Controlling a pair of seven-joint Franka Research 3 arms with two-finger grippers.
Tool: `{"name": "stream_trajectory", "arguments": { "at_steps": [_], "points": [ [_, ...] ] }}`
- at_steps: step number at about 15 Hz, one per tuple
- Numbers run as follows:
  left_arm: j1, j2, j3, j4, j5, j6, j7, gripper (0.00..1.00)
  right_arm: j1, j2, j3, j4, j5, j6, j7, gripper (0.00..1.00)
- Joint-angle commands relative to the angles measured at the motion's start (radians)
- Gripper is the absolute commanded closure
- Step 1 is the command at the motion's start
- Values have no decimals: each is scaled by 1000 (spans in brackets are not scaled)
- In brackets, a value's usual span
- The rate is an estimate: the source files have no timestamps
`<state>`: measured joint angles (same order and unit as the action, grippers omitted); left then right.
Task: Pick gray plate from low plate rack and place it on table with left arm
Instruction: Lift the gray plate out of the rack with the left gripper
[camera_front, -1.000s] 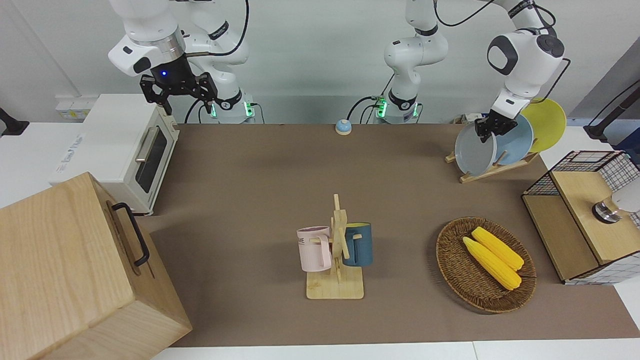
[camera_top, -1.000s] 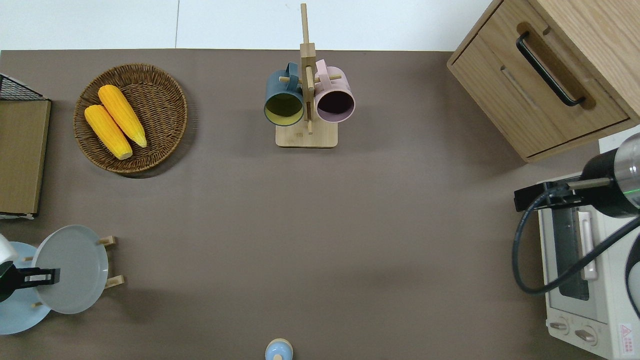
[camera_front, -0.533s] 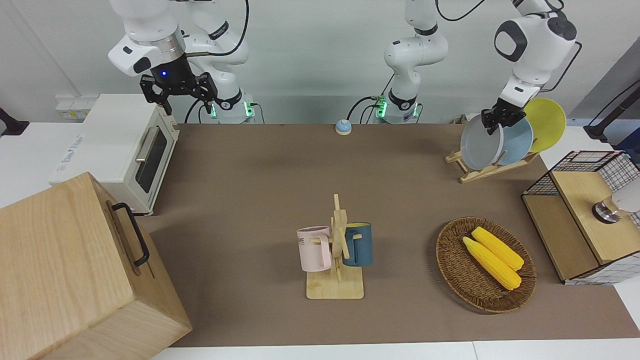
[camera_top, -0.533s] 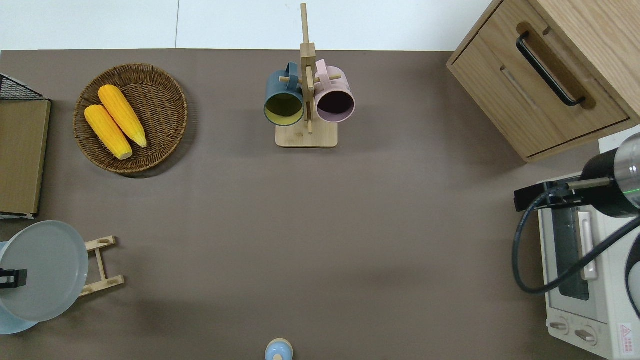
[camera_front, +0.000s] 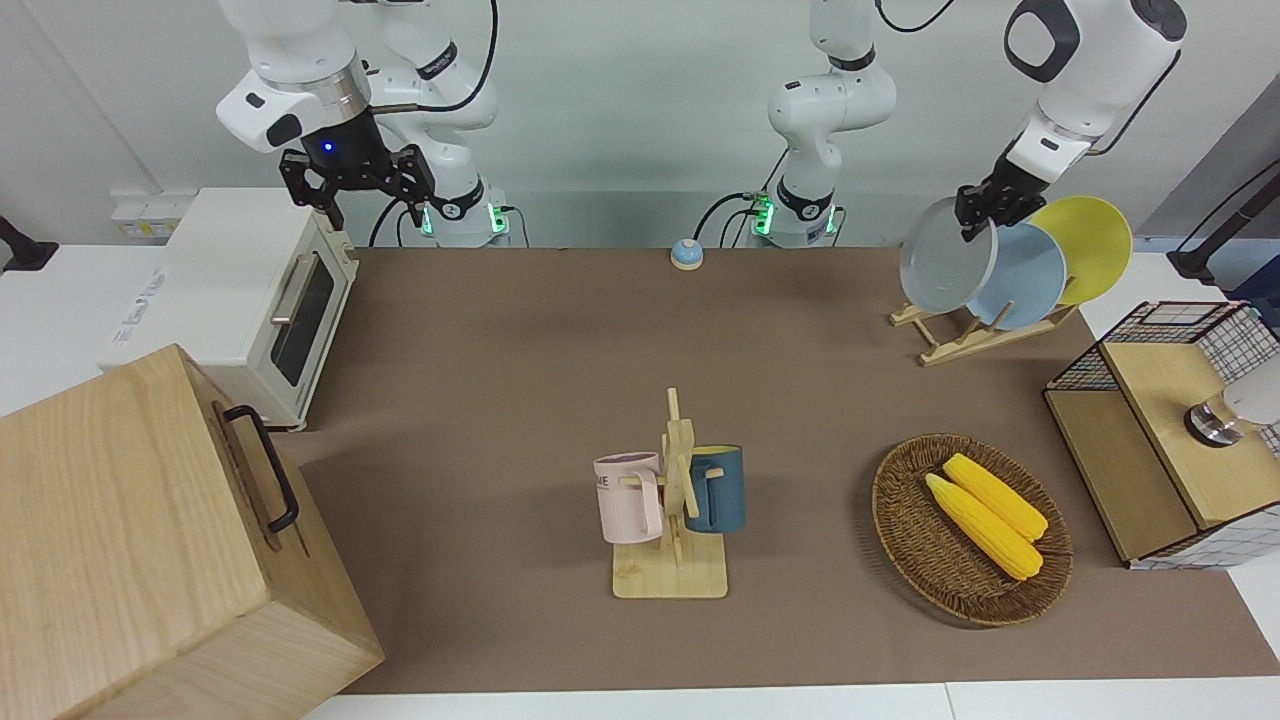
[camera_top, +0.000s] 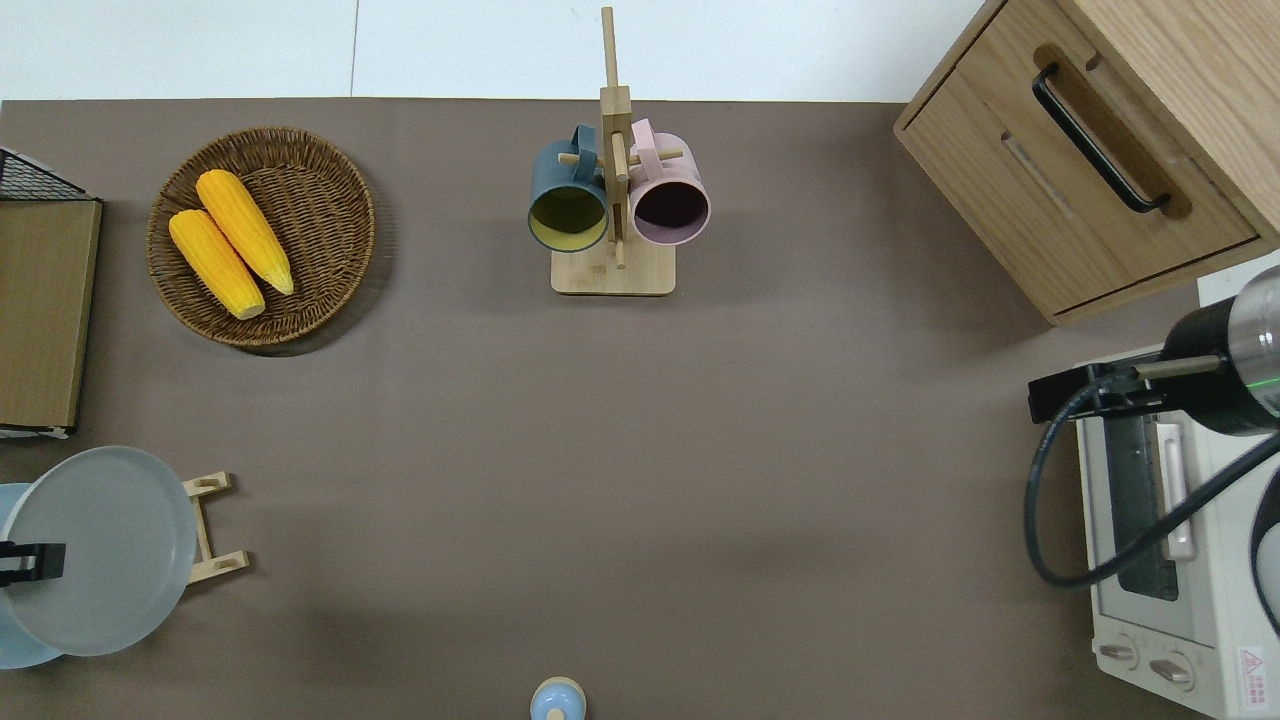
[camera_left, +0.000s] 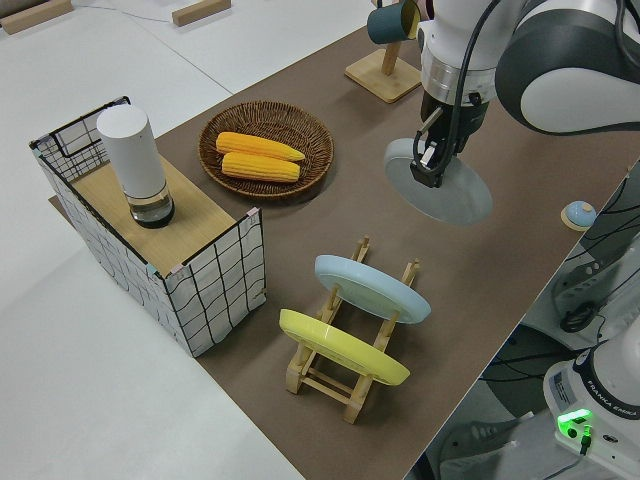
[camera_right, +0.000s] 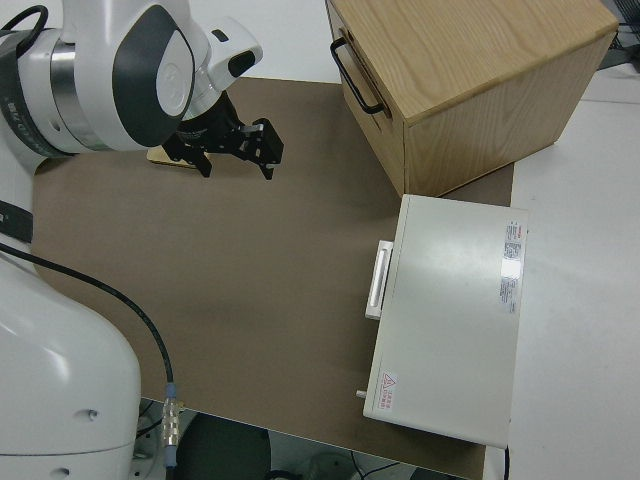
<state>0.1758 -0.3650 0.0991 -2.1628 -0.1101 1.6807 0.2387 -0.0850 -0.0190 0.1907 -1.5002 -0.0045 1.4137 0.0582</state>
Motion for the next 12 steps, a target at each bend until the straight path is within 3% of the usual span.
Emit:
{"name": "stream_trajectory", "arguments": {
  "at_steps": [1,9,12],
  "points": [
    [5,1,14,-5,-121,-55,-9,1000,-7,-2,7,6,3,-15,0,11],
    [-12,43,13,-103,-316,-65,20,1000,-7,-2,6,6,3,-15,-1,11],
    [-10,86,13,-118,-344,-61,109,1000,-7,-2,6,6,3,-15,-1,11]
  ]
}}
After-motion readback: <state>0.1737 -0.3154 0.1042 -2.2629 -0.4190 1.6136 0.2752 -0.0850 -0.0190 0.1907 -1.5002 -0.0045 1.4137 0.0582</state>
